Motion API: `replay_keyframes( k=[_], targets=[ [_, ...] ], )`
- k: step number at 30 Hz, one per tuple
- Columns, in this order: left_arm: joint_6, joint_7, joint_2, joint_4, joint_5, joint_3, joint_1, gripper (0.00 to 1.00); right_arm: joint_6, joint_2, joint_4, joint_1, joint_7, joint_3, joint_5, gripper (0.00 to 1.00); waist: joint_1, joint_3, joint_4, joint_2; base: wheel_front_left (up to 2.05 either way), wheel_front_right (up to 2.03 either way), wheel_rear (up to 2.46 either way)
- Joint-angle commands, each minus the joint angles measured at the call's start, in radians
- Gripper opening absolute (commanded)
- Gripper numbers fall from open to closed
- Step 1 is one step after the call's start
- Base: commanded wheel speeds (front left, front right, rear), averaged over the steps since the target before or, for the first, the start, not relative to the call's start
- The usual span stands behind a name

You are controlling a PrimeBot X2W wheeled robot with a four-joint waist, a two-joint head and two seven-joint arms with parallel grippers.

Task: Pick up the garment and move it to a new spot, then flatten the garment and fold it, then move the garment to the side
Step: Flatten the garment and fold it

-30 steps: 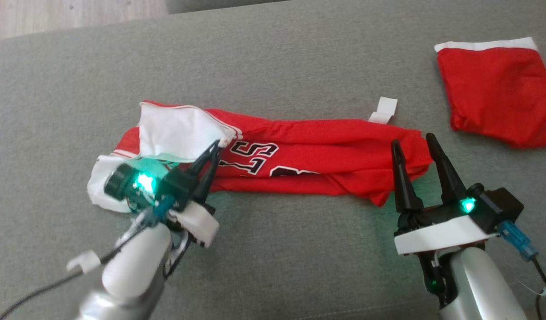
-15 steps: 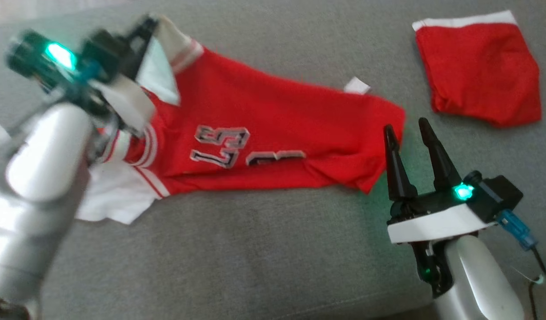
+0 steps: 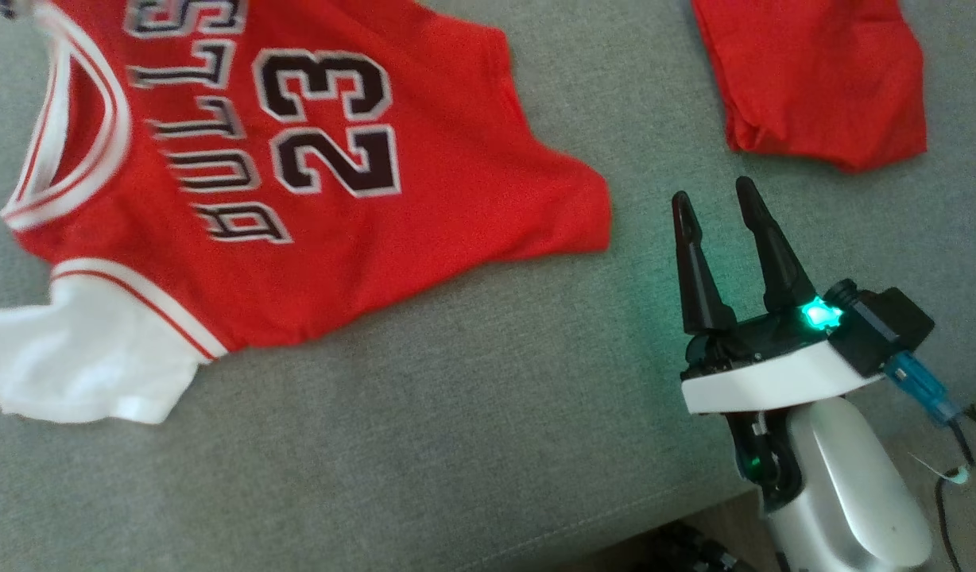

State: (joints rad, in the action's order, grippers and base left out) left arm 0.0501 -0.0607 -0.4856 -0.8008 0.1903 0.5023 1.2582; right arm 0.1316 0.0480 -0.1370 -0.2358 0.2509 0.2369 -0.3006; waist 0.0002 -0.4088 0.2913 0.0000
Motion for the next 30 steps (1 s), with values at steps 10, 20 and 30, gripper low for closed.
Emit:
replay_keyframes(
  k=[10, 20, 30],
  targets=[
    [-0.044, -0.166, 0.0, -0.134, -0.004, -0.029, 0.034, 1.0, -0.001, 0.002, 0.032, -0.009, 0.011, 0.009, 0.022, 1.0, -0.0002, 0.004, -0.054, 0.0, 0.0, 0.0, 0.0],
    [-0.033, -0.201, 0.061, 0.065, 0.071, -0.071, -0.237, 1.0, -0.001, 0.002, 0.003, 0.019, 0.011, -0.045, 0.072, 1.0, -0.0002, 0.122, -0.201, 0.0, 0.0, 0.0, 0.0],
    [-0.129, -0.201, 0.13, 0.429, 0.127, -0.155, -0.735, 1.0, -0.001, 0.002, -0.042, 0.059, 0.011, -0.095, 0.115, 1.0, -0.0002, 0.23, -0.347, 0.0, 0.0, 0.0, 0.0]
  ],
)
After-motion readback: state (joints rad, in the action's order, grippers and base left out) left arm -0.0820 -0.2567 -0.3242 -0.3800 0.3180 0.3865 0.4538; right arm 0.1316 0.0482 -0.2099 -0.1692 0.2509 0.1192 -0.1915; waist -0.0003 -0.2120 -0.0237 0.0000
